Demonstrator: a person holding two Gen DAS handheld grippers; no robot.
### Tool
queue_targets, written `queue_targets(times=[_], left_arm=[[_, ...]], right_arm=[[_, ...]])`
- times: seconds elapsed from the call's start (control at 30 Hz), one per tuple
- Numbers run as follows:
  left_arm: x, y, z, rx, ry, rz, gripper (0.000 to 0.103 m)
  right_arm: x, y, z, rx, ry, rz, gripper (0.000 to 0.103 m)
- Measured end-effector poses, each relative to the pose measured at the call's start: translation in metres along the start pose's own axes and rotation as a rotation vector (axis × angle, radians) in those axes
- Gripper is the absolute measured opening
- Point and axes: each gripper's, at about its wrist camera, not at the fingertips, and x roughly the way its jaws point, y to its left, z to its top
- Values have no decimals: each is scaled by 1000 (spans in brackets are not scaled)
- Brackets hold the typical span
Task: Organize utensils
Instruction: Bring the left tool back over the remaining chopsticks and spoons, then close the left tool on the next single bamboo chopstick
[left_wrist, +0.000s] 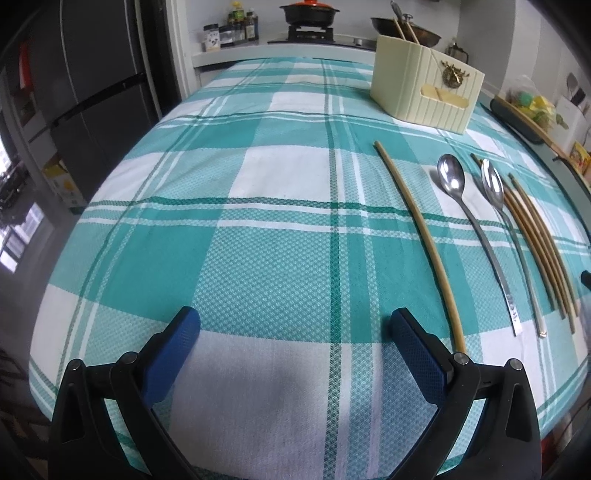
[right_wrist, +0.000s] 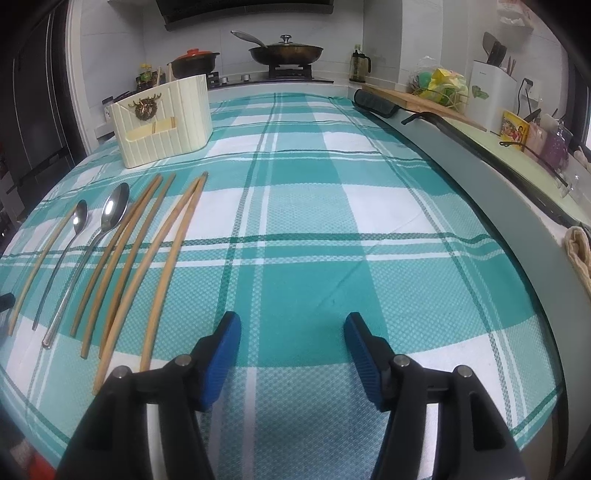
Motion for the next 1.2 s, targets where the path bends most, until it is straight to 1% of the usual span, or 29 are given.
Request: queue_targets(times=[0.07,0.13,0.2,0.27,0.3,0.37,0.4,0.5,0.57,0.67,0.73,0.77,0.83,0.9,0.97,1.03,1.1,1.17,1.2], left_arm=[[-6,-1,2,-15,-16,-28,103],[-12,-5,7,-25,-31,-63,103],[-15,-13,13,-23,-32,-112,103],[-15,-25,19,-8,-28,-150,103],[-14,-32,22,8,-26,-159,103],[-9,-46,28,48,-18,-149,102],[-5,-53,31,67,-13,-132,102],[7,-69,36,118,-4,-98,102],[14,-75,38,142,3,-68,102],[22,-80,38,157,11,-15,102],[27,-76,37,142,25,3,102],[28,-74,36,128,32,-2,102],[29,-68,35,100,43,-20,102],[29,-63,35,92,49,-20,102],[29,-61,35,100,55,-22,102],[30,-61,37,123,64,-29,102],[32,-63,41,157,74,-35,102],[35,-65,47,186,84,-37,102],[37,-66,50,195,91,-39,102]], right_arm=[[-9,2,5,6,-41,17,60],[-17,8,14,-15,-74,65,60],[-17,19,23,-48,-62,134,60],[-12,30,31,-66,-31,201,59],[-8,35,34,-73,-16,224,56],[3,47,38,-100,26,263,39],[9,53,40,-116,43,272,36],[27,66,43,-165,77,255,30],[35,73,44,-191,95,249,17],[36,80,42,-240,80,213,10],[35,76,41,-216,75,185,8],[34,72,41,-193,73,166,7],[33,61,40,-154,69,118,7],[30,50,37,-115,71,68,7],[26,40,35,-92,76,45,7],[23,36,33,-103,85,42,7],[23,34,35,-118,105,51,14],[24,34,38,-139,119,64,34],[25,34,40,-151,124,70,35]])
